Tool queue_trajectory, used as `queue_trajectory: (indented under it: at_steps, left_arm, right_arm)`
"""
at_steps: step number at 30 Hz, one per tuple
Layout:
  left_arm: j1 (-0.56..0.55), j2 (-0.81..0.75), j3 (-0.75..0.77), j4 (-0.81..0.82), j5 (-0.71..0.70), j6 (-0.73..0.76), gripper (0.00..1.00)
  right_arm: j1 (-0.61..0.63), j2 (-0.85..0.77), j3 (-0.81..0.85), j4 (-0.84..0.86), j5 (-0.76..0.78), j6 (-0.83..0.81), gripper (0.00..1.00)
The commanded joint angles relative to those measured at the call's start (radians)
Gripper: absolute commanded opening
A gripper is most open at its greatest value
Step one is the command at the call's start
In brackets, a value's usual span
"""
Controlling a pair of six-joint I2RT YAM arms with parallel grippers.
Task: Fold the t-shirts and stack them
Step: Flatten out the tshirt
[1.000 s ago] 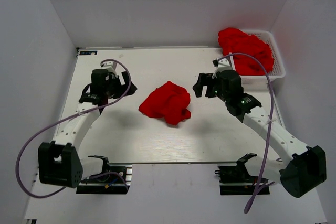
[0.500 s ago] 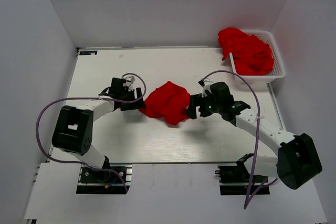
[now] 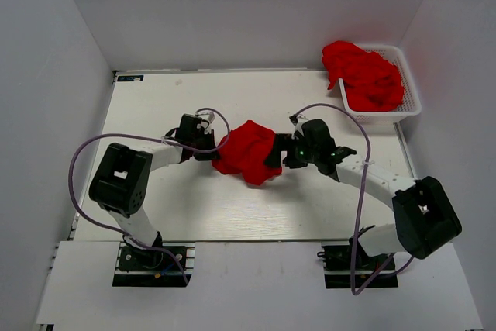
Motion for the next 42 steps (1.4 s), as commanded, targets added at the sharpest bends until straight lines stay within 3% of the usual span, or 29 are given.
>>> queue_trajectory:
  at_steps: [1, 6, 13, 14, 18, 22, 28, 31, 36, 42]
  left_arm:
    - [-0.010, -0.010, -0.018, -0.069, -0.066, -0.013, 0.00]
    - [-0.010, -0.093, -0.038, -0.048, -0.066, -0.013, 0.00]
    - [-0.010, -0.160, -0.056, -0.026, -0.075, -0.031, 0.00]
    - [-0.010, -0.160, -0.067, -0.014, -0.075, -0.031, 0.00]
    - [-0.010, -0.209, -0.056, -0.014, -0.087, -0.031, 0.00]
    - [-0.010, -0.272, 0.039, -0.064, -0.162, -0.022, 0.00]
    - [-0.010, -0.409, 0.255, -0.115, -0.301, 0.041, 0.00]
    - [-0.010, -0.494, 0.347, -0.115, -0.325, 0.090, 0.00]
    - [-0.010, -0.610, 0.467, -0.077, -0.183, 0.179, 0.00]
    - [-0.010, -0.760, 0.559, -0.077, -0.173, 0.248, 0.00]
  right_arm:
    - [-0.003, 0.044, 0.049, 0.088, 0.030, 0.077, 0.90]
    - [-0.006, 0.091, 0.098, 0.118, 0.086, 0.136, 0.89]
    - [-0.008, 0.182, 0.155, 0.086, 0.176, 0.162, 0.70]
    - [-0.006, 0.193, 0.158, 0.089, 0.162, 0.157, 0.53]
    - [-0.008, 0.209, 0.186, 0.147, 0.096, 0.099, 0.00]
    - [-0.006, 0.144, 0.268, 0.091, 0.163, 0.009, 0.00]
    - [-0.006, -0.079, 0.350, 0.094, 0.525, -0.178, 0.00]
    - [-0.008, -0.186, 0.374, 0.120, 0.573, -0.249, 0.00]
    - [-0.004, -0.312, 0.480, 0.131, 0.516, -0.401, 0.00]
    - [-0.006, -0.435, 0.595, 0.108, 0.417, -0.507, 0.00]
